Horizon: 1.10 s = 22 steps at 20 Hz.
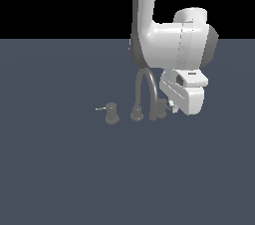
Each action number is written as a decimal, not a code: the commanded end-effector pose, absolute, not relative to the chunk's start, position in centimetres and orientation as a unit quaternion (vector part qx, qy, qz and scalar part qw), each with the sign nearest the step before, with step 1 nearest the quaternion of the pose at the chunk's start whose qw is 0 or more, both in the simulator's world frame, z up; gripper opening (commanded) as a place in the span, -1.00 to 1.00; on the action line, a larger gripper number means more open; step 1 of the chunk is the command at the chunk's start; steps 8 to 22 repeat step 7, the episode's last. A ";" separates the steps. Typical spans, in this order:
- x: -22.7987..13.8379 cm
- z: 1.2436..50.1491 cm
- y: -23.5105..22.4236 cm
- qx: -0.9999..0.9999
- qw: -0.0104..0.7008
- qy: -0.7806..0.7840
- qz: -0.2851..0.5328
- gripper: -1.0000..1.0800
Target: Turn on the faucet by rotating a designated handle.
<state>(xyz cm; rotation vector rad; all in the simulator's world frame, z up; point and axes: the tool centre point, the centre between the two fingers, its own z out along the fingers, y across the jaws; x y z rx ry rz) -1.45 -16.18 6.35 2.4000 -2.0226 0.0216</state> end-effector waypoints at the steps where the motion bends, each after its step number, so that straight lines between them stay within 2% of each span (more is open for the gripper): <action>1: -1.4 6.3 -14.3 0.769 0.000 -0.639 0.004 -1.00; 6: -1.4 6.3 -10.8 0.773 0.000 -0.635 0.000 -1.00; 22: -1.4 6.3 -10.8 0.773 0.000 -0.635 0.000 -1.00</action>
